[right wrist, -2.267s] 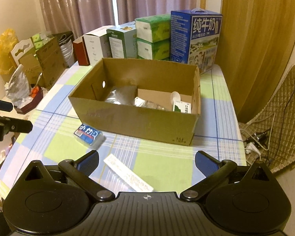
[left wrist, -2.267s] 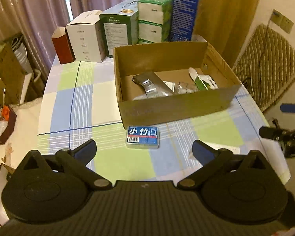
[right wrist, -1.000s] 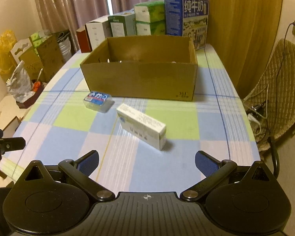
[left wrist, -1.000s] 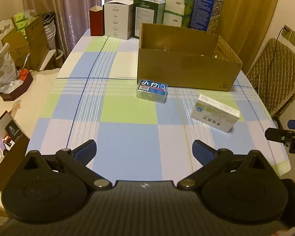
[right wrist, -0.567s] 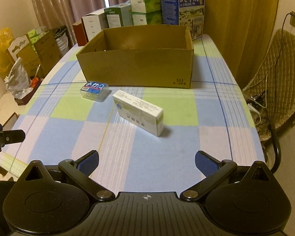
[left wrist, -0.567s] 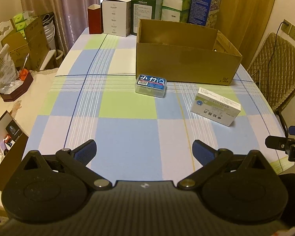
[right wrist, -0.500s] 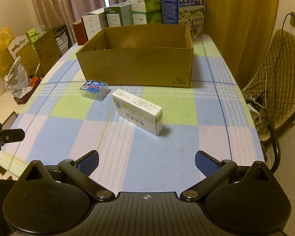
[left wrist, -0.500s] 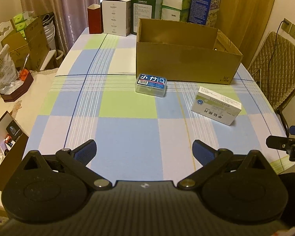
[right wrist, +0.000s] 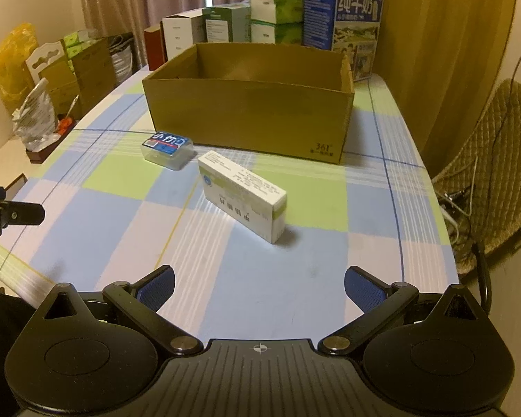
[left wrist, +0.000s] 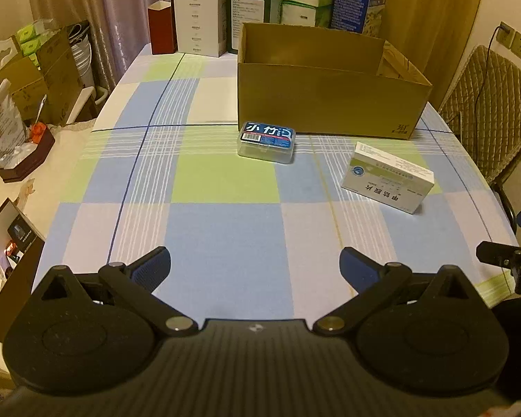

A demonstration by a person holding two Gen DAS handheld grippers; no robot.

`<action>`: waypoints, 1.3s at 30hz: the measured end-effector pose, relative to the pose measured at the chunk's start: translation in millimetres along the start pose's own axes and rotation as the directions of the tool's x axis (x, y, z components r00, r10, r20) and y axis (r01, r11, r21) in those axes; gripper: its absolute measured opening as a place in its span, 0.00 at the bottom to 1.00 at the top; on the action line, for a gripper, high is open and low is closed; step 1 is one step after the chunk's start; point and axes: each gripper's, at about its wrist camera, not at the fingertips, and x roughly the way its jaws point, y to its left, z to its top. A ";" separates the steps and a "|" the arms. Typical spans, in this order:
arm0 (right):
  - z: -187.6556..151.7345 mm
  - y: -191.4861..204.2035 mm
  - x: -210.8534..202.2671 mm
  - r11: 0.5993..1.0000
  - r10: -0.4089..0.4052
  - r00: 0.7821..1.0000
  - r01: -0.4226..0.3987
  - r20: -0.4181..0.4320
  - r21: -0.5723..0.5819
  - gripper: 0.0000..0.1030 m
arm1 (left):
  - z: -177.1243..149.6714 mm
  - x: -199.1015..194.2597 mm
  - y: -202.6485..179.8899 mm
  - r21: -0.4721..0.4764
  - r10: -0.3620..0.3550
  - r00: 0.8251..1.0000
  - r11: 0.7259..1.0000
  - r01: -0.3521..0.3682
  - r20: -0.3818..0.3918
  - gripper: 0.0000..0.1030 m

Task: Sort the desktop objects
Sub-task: 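Withdraw both tools from the cardboard box toward the floss box and white medicine box, then grasp the white medicine box with the right tool while the left tool grasps the floss box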

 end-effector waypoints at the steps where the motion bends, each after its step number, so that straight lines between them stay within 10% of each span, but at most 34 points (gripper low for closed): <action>1: 1.3 0.1 2.4 1.000 0.002 1.000 -0.002 0.002 -0.011 0.98 | 1.2 2.5 0.3 0.004 0.002 1.000 1.000 -0.002 0.000 0.99; 17: 34.1 -3.7 69.0 0.937 0.040 0.999 -0.036 0.003 -0.348 0.96 | 27.0 69.0 7.9 0.075 -0.034 0.999 0.996 0.036 -0.035 0.99; 30: 66.2 3.0 141.2 0.773 0.122 0.980 -0.192 -0.156 -0.604 0.64 | 55.3 133.4 11.5 0.243 -0.067 0.997 0.967 0.076 -0.046 0.99; 34: 73.4 3.2 161.2 0.751 0.118 0.968 -0.232 -0.220 -0.618 0.53 | 65.1 149.8 -0.2 0.416 -0.083 0.995 0.904 0.098 -0.052 0.99; 39: 80.9 3.7 173.4 0.747 0.121 0.958 -0.259 -0.259 -0.612 0.42 | 75.2 168.9 -17.4 0.675 -0.133 0.990 0.725 0.133 -0.053 0.98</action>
